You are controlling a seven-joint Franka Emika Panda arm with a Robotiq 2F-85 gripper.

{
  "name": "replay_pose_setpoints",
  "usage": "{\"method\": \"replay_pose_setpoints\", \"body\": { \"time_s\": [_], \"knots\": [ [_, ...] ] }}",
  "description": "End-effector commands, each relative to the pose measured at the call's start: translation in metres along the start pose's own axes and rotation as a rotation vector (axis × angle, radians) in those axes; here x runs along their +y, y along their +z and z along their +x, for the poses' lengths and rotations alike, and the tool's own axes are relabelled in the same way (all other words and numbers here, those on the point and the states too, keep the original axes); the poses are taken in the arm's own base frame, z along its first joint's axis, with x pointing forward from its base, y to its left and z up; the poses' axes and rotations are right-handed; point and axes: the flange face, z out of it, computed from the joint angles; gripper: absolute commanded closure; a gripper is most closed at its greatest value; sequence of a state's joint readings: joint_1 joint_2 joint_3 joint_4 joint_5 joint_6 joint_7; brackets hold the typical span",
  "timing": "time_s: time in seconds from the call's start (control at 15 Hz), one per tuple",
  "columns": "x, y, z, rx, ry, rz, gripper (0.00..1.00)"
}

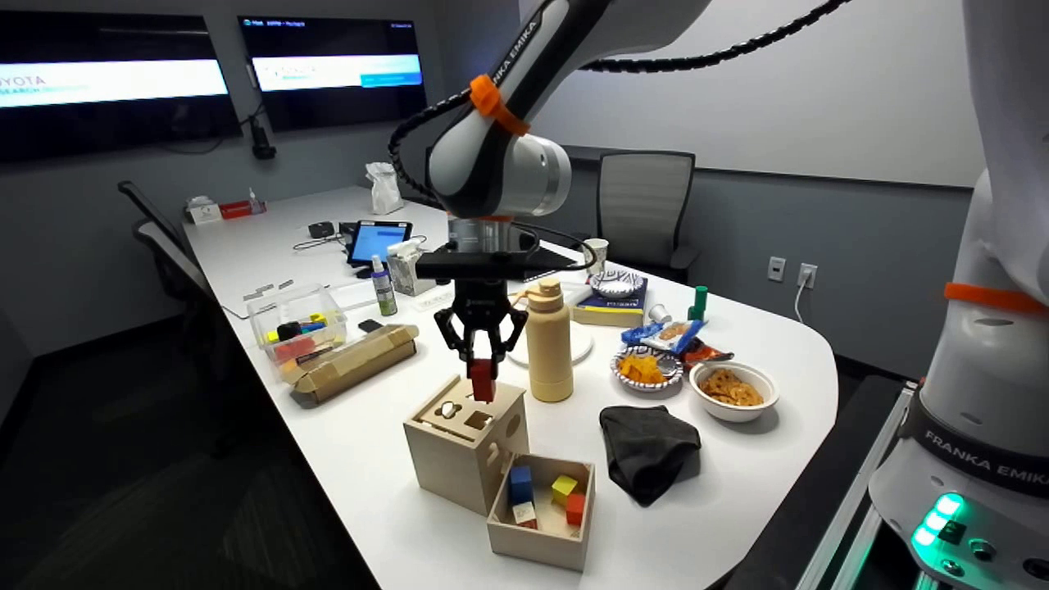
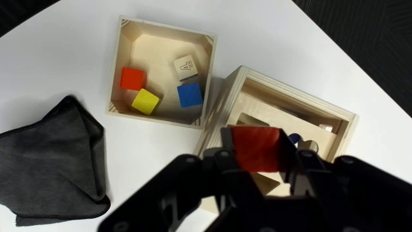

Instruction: Remove the orange cube from the wooden box and put it inside the shape sorter

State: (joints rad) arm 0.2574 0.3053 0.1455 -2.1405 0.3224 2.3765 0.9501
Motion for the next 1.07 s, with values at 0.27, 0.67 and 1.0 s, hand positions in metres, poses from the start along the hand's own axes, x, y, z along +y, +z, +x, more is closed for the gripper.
{"method": "replay_pose_setpoints", "body": {
  "time_s": [0.27,0.67,1.0],
  "knots": [
    [-0.022,0.029,0.023,-0.019,0.059,0.060,0.92],
    [-0.020,0.048,0.027,-0.039,0.085,0.048,0.92],
    [-0.021,0.051,0.026,-0.043,0.090,0.047,0.92]
  ]
}}
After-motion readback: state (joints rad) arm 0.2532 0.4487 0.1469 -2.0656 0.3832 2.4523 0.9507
